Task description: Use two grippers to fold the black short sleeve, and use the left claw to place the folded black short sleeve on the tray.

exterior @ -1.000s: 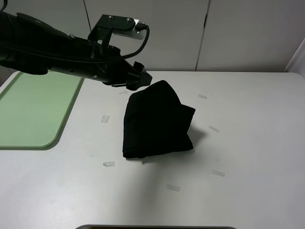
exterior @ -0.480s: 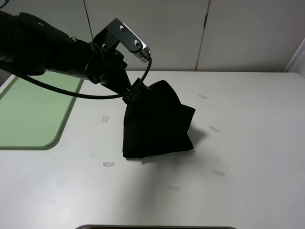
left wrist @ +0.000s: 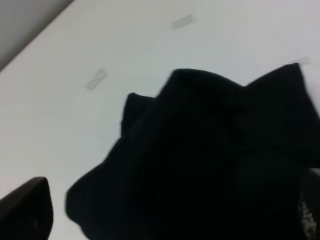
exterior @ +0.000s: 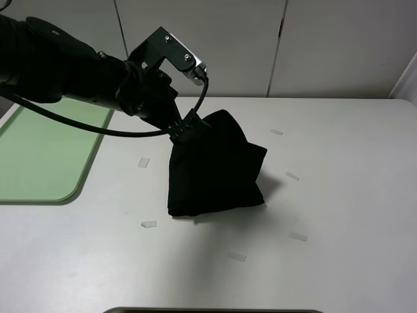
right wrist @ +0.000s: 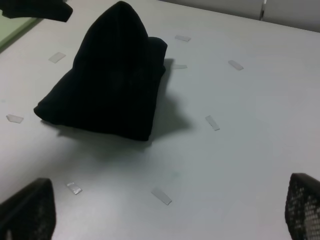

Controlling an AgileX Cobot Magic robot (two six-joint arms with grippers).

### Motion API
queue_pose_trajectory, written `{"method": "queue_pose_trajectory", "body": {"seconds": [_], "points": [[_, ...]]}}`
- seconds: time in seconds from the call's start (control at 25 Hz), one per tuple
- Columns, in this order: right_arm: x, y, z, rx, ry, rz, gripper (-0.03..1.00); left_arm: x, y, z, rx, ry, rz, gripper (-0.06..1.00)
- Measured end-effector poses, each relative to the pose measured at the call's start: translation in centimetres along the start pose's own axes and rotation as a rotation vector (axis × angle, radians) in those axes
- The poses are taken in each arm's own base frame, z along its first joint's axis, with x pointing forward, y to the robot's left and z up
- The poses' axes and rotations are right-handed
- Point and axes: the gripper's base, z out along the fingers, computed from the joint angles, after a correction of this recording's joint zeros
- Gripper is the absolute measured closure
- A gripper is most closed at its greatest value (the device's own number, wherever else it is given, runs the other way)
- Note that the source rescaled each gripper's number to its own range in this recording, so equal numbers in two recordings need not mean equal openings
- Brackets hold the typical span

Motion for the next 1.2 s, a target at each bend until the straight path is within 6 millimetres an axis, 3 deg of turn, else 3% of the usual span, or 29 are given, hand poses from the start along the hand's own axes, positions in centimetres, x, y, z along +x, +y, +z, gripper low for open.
{"method": "queue_pose_trajectory", "body": {"seconds": [0.48, 0.72, 1.0, 1.2], "points": [[0.0, 0.0, 0.0, 0.000, 0.000, 0.000, -0.03, 0.0, 0.3, 0.0, -0.010, -0.003, -0.024, -0.05], [0.0, 0.0, 0.0, 0.000, 0.000, 0.000, -0.03, 0.5, 1.5, -0.1, -0.052, 0.005, -0.012, -0.05], [0.0, 0.0, 0.0, 0.000, 0.000, 0.000, -0.03, 2.4, 1.7, 2.5, -0.013, 0.069, -0.140, -0.05], [0.0, 0.0, 0.0, 0.000, 0.000, 0.000, -0.03, 3.3, 2.6, 4.0, -0.100, 0.105, -0.161, -0.05]]}}
